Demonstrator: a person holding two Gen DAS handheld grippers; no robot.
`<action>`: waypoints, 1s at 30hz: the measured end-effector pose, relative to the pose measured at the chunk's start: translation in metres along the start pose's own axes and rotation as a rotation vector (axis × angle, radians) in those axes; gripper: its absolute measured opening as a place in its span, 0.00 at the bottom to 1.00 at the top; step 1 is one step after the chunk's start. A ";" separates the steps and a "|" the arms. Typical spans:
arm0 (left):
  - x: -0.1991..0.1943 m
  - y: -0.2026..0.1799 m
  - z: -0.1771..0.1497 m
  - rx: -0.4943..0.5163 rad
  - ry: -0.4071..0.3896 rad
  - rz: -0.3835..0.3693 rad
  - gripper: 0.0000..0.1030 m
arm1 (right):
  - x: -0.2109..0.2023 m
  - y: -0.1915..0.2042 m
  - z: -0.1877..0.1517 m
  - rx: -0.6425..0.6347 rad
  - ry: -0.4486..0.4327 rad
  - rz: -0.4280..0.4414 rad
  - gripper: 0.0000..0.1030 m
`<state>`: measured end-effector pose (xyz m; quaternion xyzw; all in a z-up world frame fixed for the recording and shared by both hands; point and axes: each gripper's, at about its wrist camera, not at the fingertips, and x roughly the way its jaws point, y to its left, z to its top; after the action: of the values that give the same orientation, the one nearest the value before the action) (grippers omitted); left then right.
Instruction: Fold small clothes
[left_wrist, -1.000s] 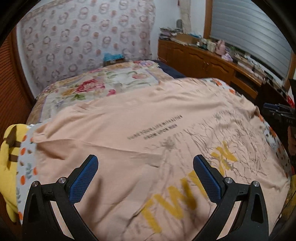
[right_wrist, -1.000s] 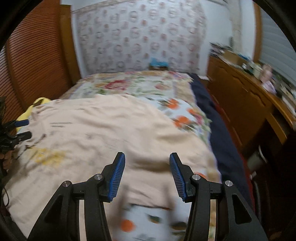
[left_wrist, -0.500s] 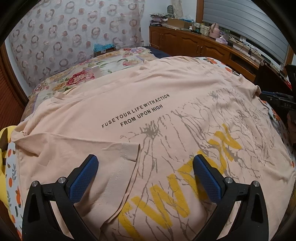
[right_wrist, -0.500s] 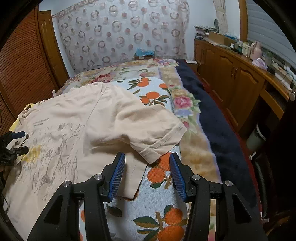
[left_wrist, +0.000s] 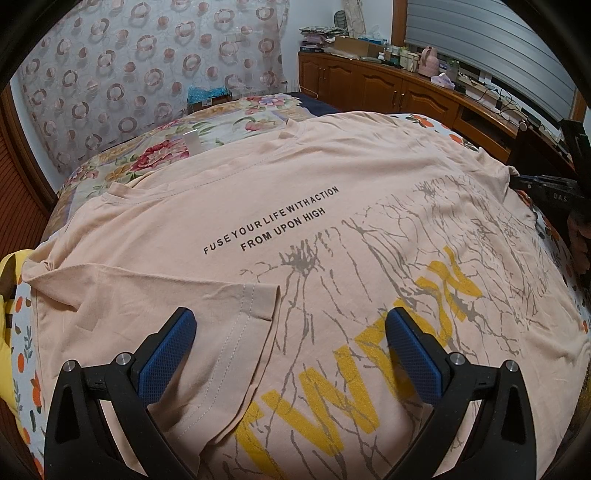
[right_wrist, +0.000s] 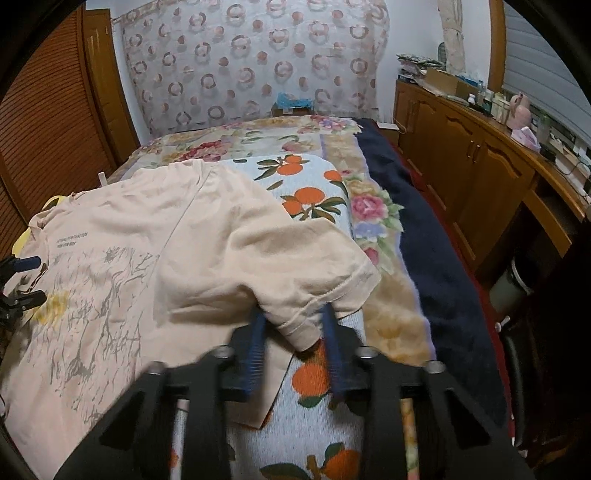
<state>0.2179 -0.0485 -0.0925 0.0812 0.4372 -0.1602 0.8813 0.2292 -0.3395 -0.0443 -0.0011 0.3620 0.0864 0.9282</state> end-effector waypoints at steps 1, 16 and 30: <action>0.000 -0.001 0.000 0.001 -0.001 0.002 1.00 | 0.001 -0.001 -0.001 -0.004 0.004 0.006 0.07; -0.028 0.017 0.002 -0.043 -0.091 -0.021 1.00 | -0.043 0.080 0.041 -0.217 -0.160 0.137 0.04; -0.064 0.047 -0.007 -0.111 -0.250 -0.025 1.00 | -0.001 0.122 0.058 -0.318 -0.059 0.225 0.29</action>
<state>0.1930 0.0110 -0.0459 0.0064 0.3332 -0.1558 0.9299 0.2476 -0.2154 0.0064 -0.1046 0.3144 0.2458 0.9109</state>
